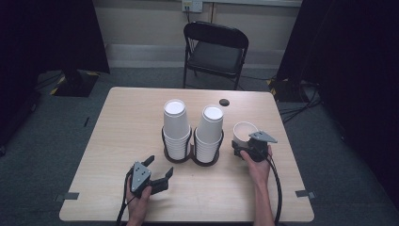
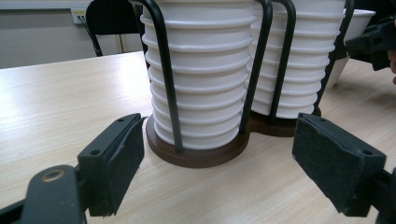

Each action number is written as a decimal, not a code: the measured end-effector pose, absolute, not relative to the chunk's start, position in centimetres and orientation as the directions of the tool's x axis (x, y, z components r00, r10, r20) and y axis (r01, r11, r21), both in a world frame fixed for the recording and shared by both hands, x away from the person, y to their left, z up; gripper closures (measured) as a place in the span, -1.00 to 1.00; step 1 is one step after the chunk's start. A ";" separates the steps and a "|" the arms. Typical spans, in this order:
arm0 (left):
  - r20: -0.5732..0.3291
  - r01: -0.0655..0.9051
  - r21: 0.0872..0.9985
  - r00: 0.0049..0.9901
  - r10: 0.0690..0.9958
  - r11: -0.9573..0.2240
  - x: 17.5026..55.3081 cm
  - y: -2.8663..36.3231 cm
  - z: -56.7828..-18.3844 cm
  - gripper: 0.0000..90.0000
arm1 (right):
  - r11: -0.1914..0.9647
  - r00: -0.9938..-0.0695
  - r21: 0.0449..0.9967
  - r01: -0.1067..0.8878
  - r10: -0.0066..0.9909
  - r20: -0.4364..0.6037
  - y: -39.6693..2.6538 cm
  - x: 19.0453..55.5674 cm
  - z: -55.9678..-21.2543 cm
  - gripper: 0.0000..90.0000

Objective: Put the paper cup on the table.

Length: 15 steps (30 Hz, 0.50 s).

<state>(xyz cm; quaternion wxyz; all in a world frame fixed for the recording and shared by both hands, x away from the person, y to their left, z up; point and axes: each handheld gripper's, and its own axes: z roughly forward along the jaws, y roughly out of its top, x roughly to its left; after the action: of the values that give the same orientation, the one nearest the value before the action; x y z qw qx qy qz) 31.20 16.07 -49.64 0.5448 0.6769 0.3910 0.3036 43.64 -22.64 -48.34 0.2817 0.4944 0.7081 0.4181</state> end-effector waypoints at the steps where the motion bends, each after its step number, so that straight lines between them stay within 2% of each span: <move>1: -0.015 0.197 0.975 0.510 0.860 -0.100 31.2 16.1 -49.6 -0.63 | 0.157 -0.350 0.869 0.470 0.936 0.020 -22.7 43.5 -48.4 -0.70; 15: -0.015 0.198 0.975 0.509 0.861 -0.100 31.2 16.1 -49.6 -0.63 | 0.103 -0.327 0.855 0.508 0.942 0.081 -22.4 41.9 -48.5 -0.70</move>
<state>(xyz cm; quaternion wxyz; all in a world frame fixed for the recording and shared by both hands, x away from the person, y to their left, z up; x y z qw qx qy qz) 31.18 16.06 -49.64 0.5449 0.6765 0.3911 0.3041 41.93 -22.39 -48.49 0.2571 0.5200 0.6967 0.4220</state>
